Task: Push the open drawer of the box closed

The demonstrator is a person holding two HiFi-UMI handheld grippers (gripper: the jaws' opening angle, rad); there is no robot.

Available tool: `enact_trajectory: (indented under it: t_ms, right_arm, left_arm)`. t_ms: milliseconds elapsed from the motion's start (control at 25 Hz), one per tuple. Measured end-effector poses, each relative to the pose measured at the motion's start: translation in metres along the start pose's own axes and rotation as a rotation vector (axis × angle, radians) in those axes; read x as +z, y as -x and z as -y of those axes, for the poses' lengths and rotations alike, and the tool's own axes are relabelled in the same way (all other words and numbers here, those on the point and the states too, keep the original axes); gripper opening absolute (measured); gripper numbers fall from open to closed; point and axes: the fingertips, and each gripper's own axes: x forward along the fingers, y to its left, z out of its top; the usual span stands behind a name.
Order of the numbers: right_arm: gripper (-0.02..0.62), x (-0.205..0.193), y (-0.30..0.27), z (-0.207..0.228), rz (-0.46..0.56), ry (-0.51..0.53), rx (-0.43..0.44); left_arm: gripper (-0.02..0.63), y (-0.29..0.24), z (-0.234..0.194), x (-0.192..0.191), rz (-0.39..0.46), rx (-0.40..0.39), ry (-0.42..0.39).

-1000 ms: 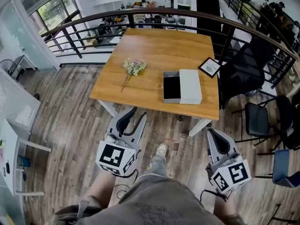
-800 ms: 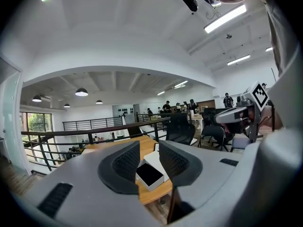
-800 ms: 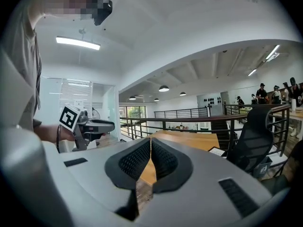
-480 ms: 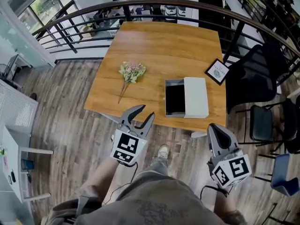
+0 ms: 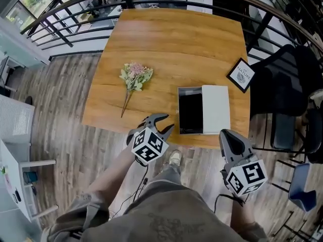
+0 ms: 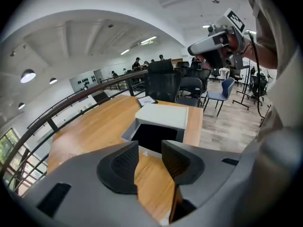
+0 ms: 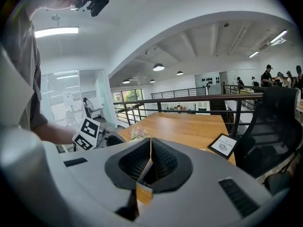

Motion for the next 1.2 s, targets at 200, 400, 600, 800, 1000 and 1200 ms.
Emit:
enact_trajectory:
  t_ms: [200,400,600,800,1000,1200]
  right_arm:
    - [0.034,-0.022,-0.032,0.014,-0.085,-0.022,-0.011]
    - [0.034,-0.042,-0.055,0.022,-0.147,-0.049,-0.007]
    - [0.034,-0.05,-0.068,0.027,-0.185,-0.061,0.009]
    - [0.034,-0.058,-0.072,0.037,-0.201,-0.07,0.021]
    - [0.034,-0.068,-0.073,0.045,-0.231,-0.091,0.026]
    - [0.034,-0.073,-0.07,0.054,-0.239,-0.112,0.037]
  left_arm:
    - [0.167,-0.046,-0.008,-0.026,-0.044,-0.069,0.025]
    - [0.166,-0.084,-0.012,-0.05,-0.096,-0.115,0.01]
    - [0.164,-0.107,-0.01,-0.069,-0.146,-0.135,0.001]
    - [0.147,-0.127,-0.004,-0.079,-0.189,-0.146,-0.004]
    - [0.122,-0.145,-0.006,-0.084,-0.225,-0.131,0.02]
    - [0.078,-0.149,-0.005,-0.081,-0.255,-0.139,-0.022]
